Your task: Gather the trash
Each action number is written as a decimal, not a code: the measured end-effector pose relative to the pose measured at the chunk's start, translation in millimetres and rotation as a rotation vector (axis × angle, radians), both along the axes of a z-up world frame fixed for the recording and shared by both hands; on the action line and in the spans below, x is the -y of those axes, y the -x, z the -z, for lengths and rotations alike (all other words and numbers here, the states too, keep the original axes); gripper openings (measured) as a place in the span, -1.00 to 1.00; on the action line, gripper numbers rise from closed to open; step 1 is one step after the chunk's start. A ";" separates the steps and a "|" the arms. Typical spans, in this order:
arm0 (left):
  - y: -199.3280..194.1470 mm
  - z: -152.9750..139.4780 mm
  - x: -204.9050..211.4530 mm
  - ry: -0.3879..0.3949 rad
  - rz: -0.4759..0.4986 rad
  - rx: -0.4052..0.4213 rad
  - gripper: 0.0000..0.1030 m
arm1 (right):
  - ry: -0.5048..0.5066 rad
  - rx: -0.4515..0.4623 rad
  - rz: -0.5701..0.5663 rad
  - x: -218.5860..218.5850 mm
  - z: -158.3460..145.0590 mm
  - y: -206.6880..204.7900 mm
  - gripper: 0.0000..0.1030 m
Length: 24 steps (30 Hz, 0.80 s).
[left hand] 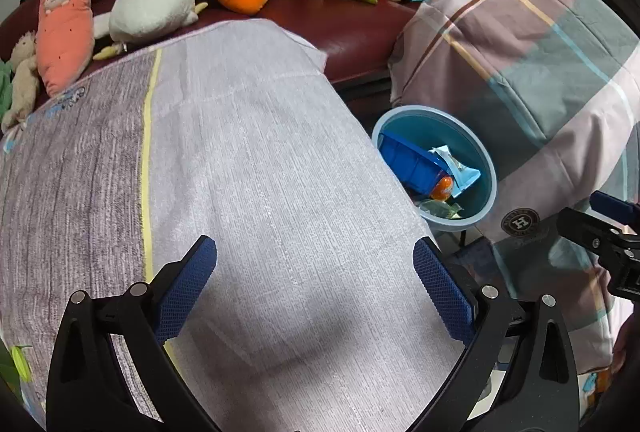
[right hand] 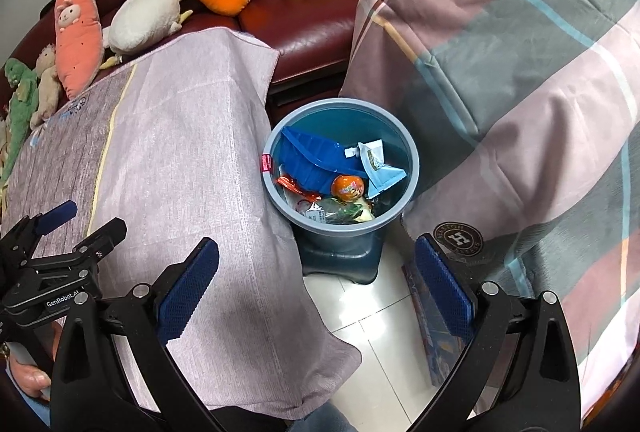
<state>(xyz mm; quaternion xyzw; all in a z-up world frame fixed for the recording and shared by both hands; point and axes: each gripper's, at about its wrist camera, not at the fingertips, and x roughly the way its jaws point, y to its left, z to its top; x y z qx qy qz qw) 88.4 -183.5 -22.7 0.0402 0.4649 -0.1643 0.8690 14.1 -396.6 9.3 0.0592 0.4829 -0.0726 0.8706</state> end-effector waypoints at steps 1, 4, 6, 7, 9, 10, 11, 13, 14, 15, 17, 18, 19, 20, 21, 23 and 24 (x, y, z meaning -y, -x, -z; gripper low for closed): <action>-0.5 0.9 -0.8 0.001 0.000 -0.003 0.92 | -0.002 -0.003 0.001 -0.5 1.3 -0.7 0.83; -3.2 4.5 -0.3 0.002 0.004 -0.013 0.92 | 0.000 -0.013 0.003 -0.5 6.5 -5.1 0.83; -3.6 5.7 -0.6 -0.005 0.004 -0.008 0.92 | 0.003 -0.017 0.004 -0.4 8.6 -7.2 0.83; -3.6 6.2 -0.4 -0.012 0.001 0.001 0.92 | 0.004 -0.019 0.005 -0.2 9.6 -8.9 0.83; -3.8 6.9 0.1 -0.022 -0.005 0.010 0.92 | 0.000 -0.020 0.010 1.2 11.0 -11.5 0.83; -4.6 7.5 0.3 -0.020 -0.006 0.009 0.92 | 0.002 -0.021 0.011 1.2 11.2 -12.6 0.83; -5.2 7.8 0.4 -0.018 -0.005 0.009 0.92 | 0.004 -0.021 0.011 1.6 11.5 -14.2 0.83; -6.4 8.7 1.0 -0.024 -0.005 0.012 0.92 | 0.012 -0.024 0.008 0.8 12.3 -17.4 0.83; -7.1 9.5 1.6 -0.029 -0.004 0.012 0.92 | 0.012 -0.025 0.008 0.4 12.5 -18.5 0.83; -7.5 10.0 2.9 -0.031 -0.004 0.011 0.92 | 0.012 -0.026 0.009 0.4 13.1 -19.8 0.83; -9.4 11.7 4.7 -0.040 -0.004 0.010 0.92 | 0.013 -0.033 0.013 0.2 15.1 -23.0 0.83; -9.8 12.1 5.6 -0.043 -0.004 0.009 0.92 | 0.014 -0.036 0.014 0.5 16.2 -24.1 0.83; -10.8 12.9 6.6 -0.048 -0.003 0.007 0.92 | 0.015 -0.040 0.015 0.7 17.4 -25.5 0.83; -11.8 13.3 7.5 -0.052 -0.002 0.006 0.92 | 0.014 -0.044 0.015 1.1 18.5 -27.1 0.83; -11.7 13.3 8.7 -0.055 -0.002 0.006 0.92 | 0.012 -0.046 0.016 1.7 19.1 -28.2 0.83; -13.4 13.8 10.2 -0.063 -0.003 0.006 0.92 | 0.013 -0.046 0.019 2.7 18.9 -30.4 0.83; -14.4 14.0 10.6 -0.065 -0.003 0.006 0.92 | 0.014 -0.046 0.021 3.6 18.3 -33.0 0.83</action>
